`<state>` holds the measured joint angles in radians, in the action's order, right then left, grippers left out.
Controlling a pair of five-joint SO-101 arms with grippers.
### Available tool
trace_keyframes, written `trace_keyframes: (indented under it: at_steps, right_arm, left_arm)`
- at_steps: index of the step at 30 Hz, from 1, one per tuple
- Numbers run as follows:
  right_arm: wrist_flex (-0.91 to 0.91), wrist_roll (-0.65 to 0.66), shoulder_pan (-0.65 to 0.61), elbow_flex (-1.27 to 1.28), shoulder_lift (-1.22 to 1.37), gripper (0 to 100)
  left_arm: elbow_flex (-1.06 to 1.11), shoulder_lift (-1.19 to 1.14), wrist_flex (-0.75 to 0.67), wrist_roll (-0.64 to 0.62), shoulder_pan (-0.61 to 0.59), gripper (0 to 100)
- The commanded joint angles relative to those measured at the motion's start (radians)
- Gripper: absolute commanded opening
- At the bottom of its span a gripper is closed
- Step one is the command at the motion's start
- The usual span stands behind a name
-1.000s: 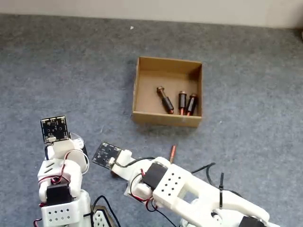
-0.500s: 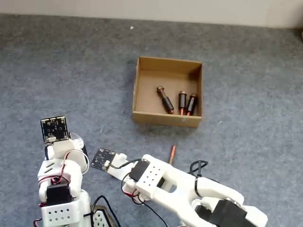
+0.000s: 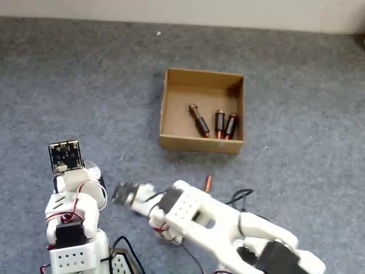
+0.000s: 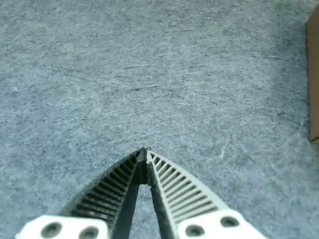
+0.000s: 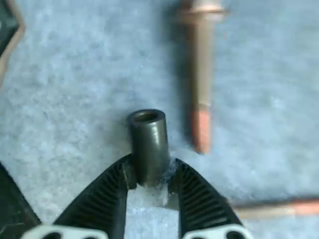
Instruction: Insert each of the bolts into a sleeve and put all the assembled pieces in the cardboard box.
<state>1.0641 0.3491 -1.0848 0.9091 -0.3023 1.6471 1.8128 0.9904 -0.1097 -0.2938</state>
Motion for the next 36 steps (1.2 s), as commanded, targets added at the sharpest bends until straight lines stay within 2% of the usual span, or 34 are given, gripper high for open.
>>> trace_keyframes:
  at_steps: [1, 9, 12, 18, 21, 26, 29, 32, 36]
  right_arm:
    - [0.039, 0.011, 0.16, -0.048, -0.219, 0.3]
    - [0.001, 0.008, 0.415, -0.045, -0.522, 0.3]
    - [-0.054, -0.069, 0.518, -0.044, -0.559, 0.3]
    - [-0.177, -0.218, 0.757, -0.047, -0.57, 0.3]
    - [-0.226, -0.278, 0.845, -0.047, -0.57, 0.3]
    - [-0.275, -0.354, 0.955, -0.047, -0.57, 0.3]
    - [-0.303, -0.391, 1.006, -0.047, -0.57, 0.3]
    - [-0.315, -0.405, 1.032, -0.047, -0.57, 0.3]
    - [-0.315, -0.405, 1.033, -0.047, -0.57, 0.3]
  left_arm:
    - [-0.005, 0.008, -0.021, 0.012, -0.013, 1]
    - [-0.015, 0.008, -0.014, 0.011, -0.005, 1]
    - [-0.036, 0.007, -0.014, 0.017, 0.012, 1]
    - [-0.068, 0.007, 0.023, 0.342, 0.196, 1]
    - [-0.07, 0.007, 0.026, 0.437, 0.311, 1]
    - [-0.14, 0.005, 0.077, 0.451, 0.453, 1]
    - [-0.209, 0.004, 0.163, 0.45, 0.526, 6]
    - [-0.257, 0.004, 0.221, 0.45, 0.567, 10]
    - [-0.28, -0.058, 0.23, 0.45, 0.599, 10]
